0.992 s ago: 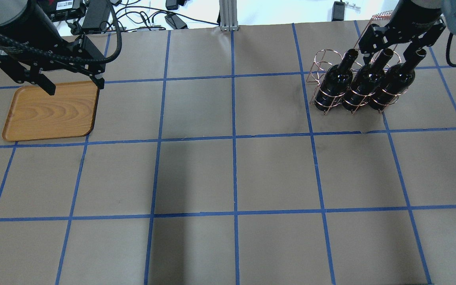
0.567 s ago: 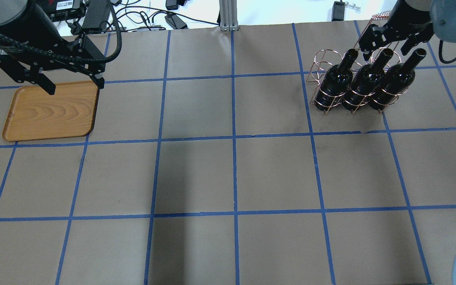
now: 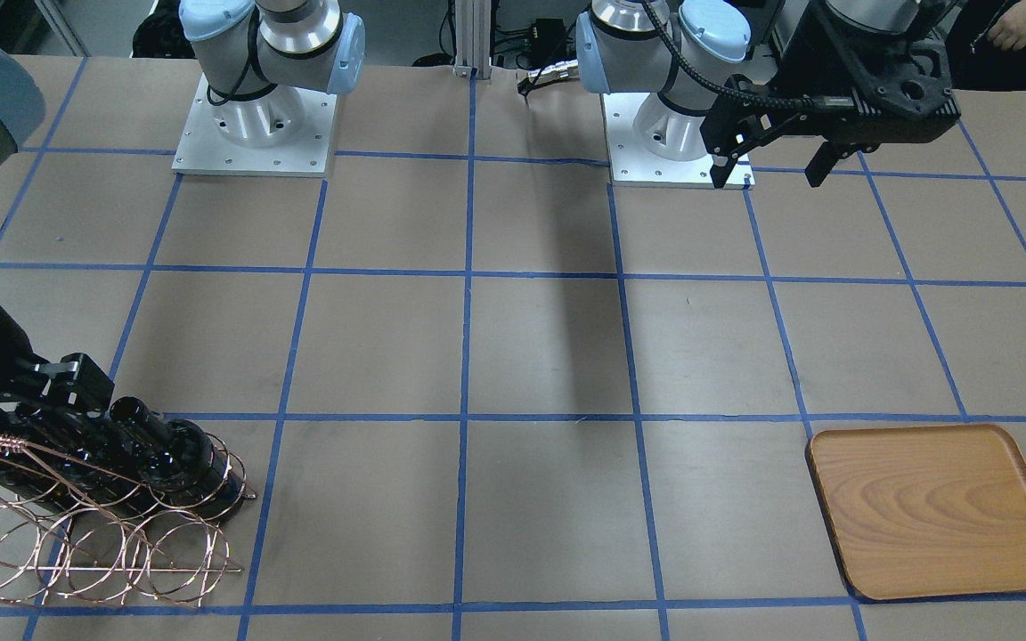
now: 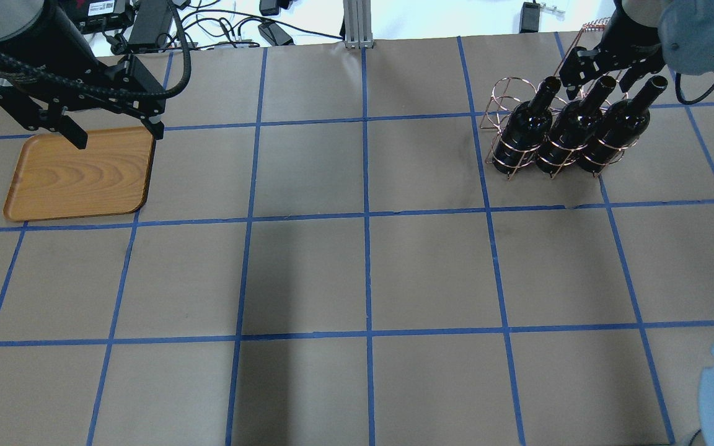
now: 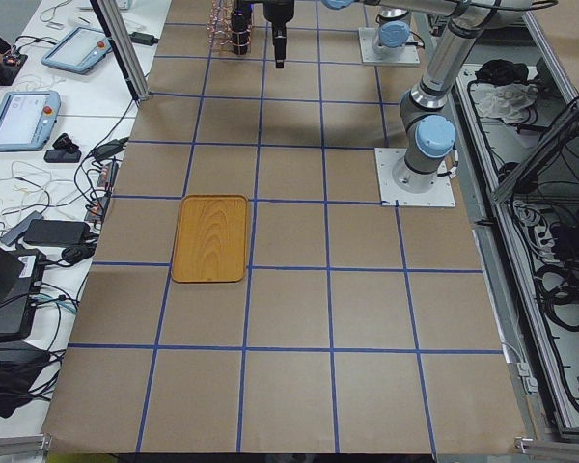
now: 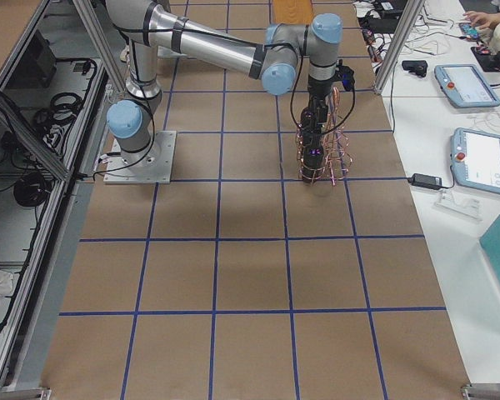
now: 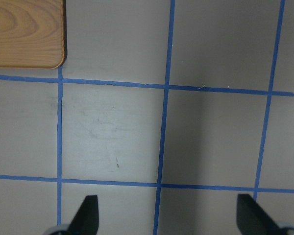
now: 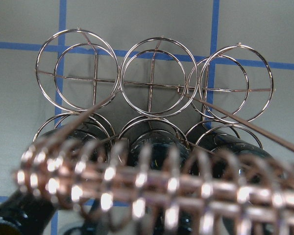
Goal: Take wine from basket and place on tray
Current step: 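Lower the right gripper onto the middle bottle's neck and close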
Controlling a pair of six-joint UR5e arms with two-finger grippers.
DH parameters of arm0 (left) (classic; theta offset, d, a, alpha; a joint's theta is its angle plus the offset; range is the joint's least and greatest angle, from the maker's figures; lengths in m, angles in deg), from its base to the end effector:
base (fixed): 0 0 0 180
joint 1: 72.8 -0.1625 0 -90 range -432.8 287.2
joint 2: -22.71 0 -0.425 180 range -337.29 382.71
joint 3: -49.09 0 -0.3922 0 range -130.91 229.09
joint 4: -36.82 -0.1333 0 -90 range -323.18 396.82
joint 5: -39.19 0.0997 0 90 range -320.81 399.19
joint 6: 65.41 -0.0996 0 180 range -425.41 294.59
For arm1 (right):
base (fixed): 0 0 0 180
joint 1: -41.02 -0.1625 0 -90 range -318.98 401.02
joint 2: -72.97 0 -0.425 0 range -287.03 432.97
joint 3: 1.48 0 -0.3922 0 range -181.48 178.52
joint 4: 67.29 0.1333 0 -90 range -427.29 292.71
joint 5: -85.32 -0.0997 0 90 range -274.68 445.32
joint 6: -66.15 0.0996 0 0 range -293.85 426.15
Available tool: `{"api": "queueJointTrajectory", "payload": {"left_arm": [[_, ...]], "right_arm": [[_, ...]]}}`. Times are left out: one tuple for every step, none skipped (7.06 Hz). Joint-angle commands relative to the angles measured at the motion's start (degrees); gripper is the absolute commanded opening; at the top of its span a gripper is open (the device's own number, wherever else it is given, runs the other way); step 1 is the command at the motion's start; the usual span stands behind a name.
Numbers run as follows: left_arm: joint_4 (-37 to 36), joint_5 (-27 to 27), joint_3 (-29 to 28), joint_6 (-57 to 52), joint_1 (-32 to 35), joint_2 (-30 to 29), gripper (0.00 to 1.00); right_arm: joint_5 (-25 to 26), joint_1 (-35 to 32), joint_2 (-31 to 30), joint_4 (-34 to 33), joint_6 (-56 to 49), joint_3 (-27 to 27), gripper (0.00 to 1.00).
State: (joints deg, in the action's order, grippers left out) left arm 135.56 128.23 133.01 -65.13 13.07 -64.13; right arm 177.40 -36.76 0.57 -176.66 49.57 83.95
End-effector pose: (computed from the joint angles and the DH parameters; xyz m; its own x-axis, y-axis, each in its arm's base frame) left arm -0.1012 -0.4728 0.5511 -0.9969 -0.0767 0.0168 -0.0769 0.9970 -0.0086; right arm -0.0046 -0.6341 0.3913 -0.9953 -0.0707 0.0661 -0.0768 0.9925 -0.0955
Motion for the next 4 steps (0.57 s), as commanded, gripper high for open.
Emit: {"api": "queueJointTrajectory", "payload": {"left_arm": [[-0.03, 0.0, 0.02, 0.15, 0.0, -0.09, 1.0], [-0.03, -0.09, 0.02, 0.06, 0.0, -0.18, 1.0], [-0.03, -0.09, 0.02, 0.06, 0.0, -0.18, 1.0], [-0.03, -0.09, 0.02, 0.06, 0.0, -0.27, 1.0]], "right_arm": [[0.81, 0.0, 0.33, -0.05, -0.3, 0.18, 0.57], [0.47, 0.0, 0.24, 0.03, 0.14, 0.09, 0.57], [-0.32, 0.0, 0.33, 0.04, 0.23, 0.09, 0.53], [0.2, 0.0, 0.33, 0.04, 0.14, 0.09, 0.45]]}}
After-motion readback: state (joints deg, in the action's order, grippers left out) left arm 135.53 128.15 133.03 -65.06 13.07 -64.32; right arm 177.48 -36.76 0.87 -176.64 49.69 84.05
